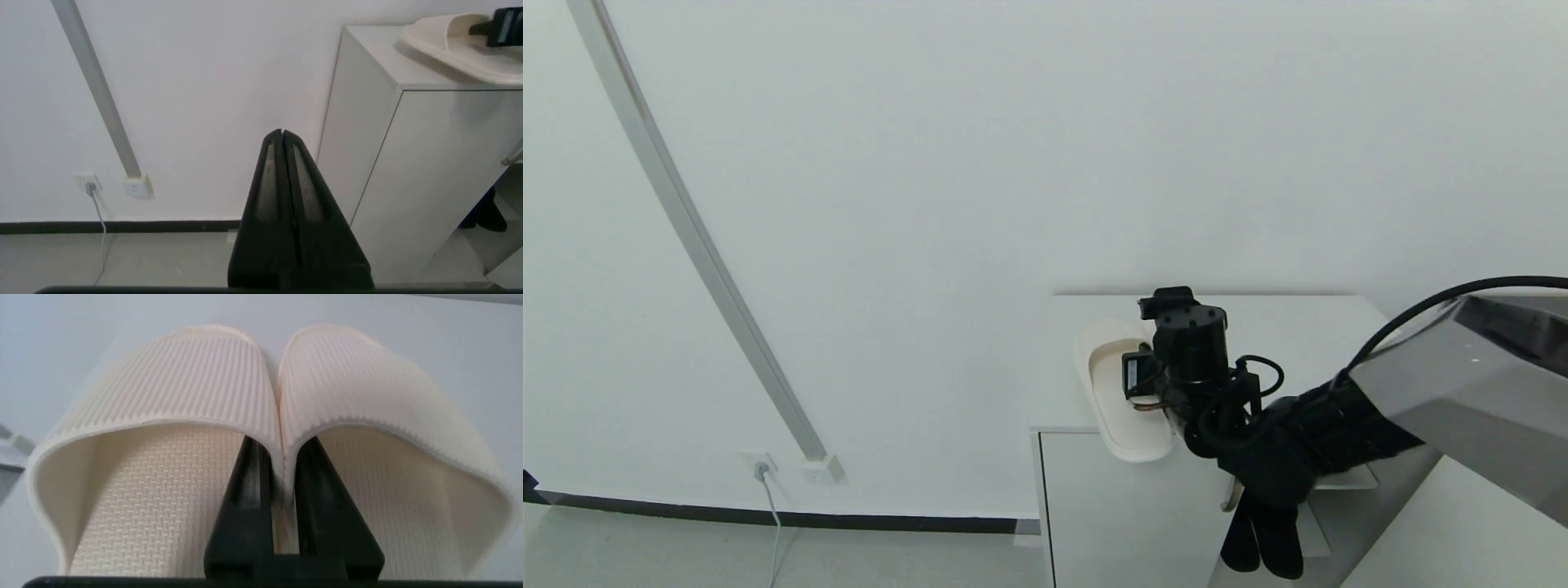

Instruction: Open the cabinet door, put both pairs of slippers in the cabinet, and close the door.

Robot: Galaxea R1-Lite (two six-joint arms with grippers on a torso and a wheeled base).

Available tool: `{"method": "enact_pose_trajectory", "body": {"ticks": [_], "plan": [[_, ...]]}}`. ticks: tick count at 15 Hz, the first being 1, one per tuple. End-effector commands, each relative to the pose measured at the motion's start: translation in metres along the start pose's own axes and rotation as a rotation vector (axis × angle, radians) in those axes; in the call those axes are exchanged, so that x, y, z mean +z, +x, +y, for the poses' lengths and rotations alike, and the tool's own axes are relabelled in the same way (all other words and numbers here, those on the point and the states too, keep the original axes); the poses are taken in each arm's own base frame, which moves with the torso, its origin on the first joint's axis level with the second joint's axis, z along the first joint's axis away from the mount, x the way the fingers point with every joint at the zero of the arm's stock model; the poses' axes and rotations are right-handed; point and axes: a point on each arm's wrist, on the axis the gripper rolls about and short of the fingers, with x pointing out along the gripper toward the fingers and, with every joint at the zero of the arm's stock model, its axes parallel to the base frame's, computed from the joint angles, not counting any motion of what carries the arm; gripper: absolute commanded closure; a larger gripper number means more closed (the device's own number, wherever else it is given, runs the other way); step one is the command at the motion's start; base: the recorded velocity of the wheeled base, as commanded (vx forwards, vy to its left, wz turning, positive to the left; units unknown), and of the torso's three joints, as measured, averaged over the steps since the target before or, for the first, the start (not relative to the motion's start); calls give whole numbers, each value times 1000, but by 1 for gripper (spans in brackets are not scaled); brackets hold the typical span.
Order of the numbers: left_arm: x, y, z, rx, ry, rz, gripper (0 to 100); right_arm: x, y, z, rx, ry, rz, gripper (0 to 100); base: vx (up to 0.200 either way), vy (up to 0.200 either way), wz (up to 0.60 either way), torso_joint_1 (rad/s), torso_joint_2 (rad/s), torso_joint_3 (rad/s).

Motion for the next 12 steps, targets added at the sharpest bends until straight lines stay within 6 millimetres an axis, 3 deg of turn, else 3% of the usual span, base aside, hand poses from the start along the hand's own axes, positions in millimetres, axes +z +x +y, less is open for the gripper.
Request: {"method": "enact_pose_trajectory", "body": {"ticks": [1, 2, 4, 5, 12], "plan": [[0, 0, 0, 0, 1, 1, 100, 21, -50, -7, 68, 13, -38, 100, 0, 0, 0, 0, 0, 0], [0, 0, 0, 0, 1, 1, 100, 22, -59, -10, 90, 11, -33, 100, 0, 0, 0, 0, 0, 0], [0, 0, 0, 0, 0, 1, 100, 25, -102, -29, 245, 14, -29, 100, 0, 0, 0, 0, 0, 0], [0, 0, 0, 0, 0, 1, 100, 24, -110, -35, 268, 5, -22, 100, 0, 0, 0, 0, 0, 0], [0, 0, 0, 0, -2, 1, 100, 14, -117, -39, 256, -41, 3, 100, 0, 0, 0, 0, 0, 0]]}}
